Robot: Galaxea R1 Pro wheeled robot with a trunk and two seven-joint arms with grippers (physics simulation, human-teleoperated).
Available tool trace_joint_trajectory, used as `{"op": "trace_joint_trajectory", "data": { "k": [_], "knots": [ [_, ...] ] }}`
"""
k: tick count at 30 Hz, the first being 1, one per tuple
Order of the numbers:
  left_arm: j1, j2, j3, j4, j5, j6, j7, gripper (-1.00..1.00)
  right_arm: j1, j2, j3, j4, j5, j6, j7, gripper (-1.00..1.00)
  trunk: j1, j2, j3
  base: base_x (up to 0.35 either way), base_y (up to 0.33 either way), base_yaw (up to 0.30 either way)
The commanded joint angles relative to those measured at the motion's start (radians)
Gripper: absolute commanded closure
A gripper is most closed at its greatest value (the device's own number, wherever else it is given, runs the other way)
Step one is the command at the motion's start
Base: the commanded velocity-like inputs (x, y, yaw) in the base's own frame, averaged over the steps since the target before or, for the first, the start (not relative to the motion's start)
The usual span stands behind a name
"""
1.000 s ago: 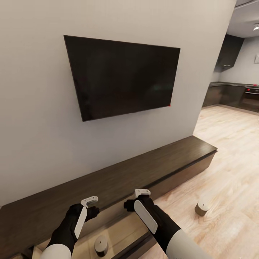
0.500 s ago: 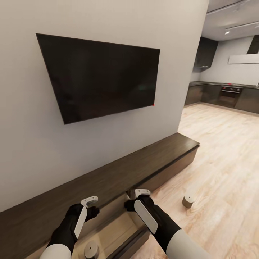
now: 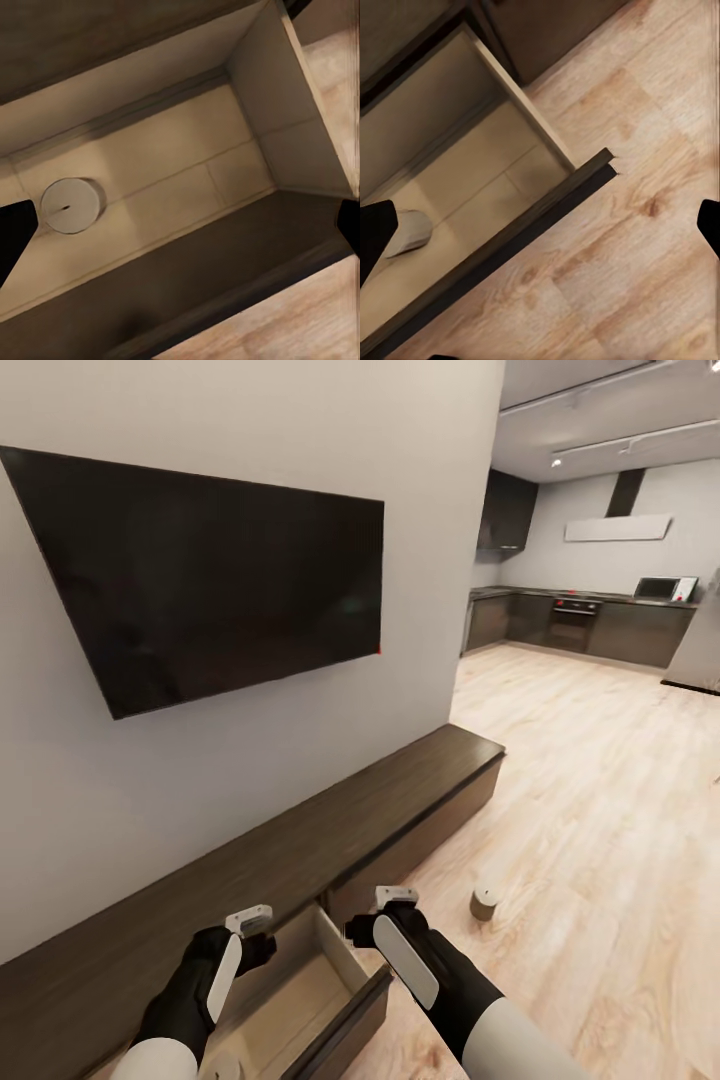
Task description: Place each of the two pumpkins and all three candles from the living room inside a cabinet in the living room (use any cabinet), then make sure every cabinet is closed, and position the cauldron so it is next to a table in the living room.
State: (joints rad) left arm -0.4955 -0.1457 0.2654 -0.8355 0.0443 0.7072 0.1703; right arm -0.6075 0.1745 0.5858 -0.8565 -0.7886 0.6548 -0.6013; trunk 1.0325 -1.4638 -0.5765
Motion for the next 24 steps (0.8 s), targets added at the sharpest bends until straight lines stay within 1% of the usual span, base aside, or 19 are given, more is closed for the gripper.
{"op": "trace_joint_trajectory", "data": {
  "k": [1, 11, 14, 17, 24],
  "knots": [
    [0.000, 0.000, 0.000, 0.000, 0.000, 0.000, 0.000, -1.00, 0.000, 0.000, 0.000, 0.000, 0.000, 0.000, 0.000, -1.00, 0.000, 0.000, 0.000, 0.000, 0.000, -0.281],
    [0.000, -0.002, 0.000, -0.001, 0.000, -0.005, 0.000, -1.00, 0.000, 0.000, -0.003, 0.001, 0.000, 0.000, 0.000, -1.00, 0.000, 0.000, 0.005, -0.020, -0.008, -0.281],
    [0.000, -0.002, 0.000, -0.001, 0.000, -0.005, 0.000, -1.00, 0.000, 0.000, -0.016, 0.001, 0.000, 0.001, 0.000, -1.00, 0.000, 0.000, 0.006, -0.197, -0.131, -0.281],
    [0.000, -0.002, 0.000, -0.001, 0.000, -0.006, 0.000, -1.00, 0.000, 0.000, -0.020, 0.001, 0.000, 0.002, 0.000, -1.00, 0.000, 0.000, 0.007, -0.114, -0.153, -0.281],
    [0.000, -0.002, 0.000, -0.001, 0.000, -0.006, 0.000, -1.00, 0.000, 0.000, -0.021, 0.001, 0.000, 0.002, 0.000, -1.00, 0.000, 0.000, 0.010, -0.019, -0.110, -0.281]
  ]
}}
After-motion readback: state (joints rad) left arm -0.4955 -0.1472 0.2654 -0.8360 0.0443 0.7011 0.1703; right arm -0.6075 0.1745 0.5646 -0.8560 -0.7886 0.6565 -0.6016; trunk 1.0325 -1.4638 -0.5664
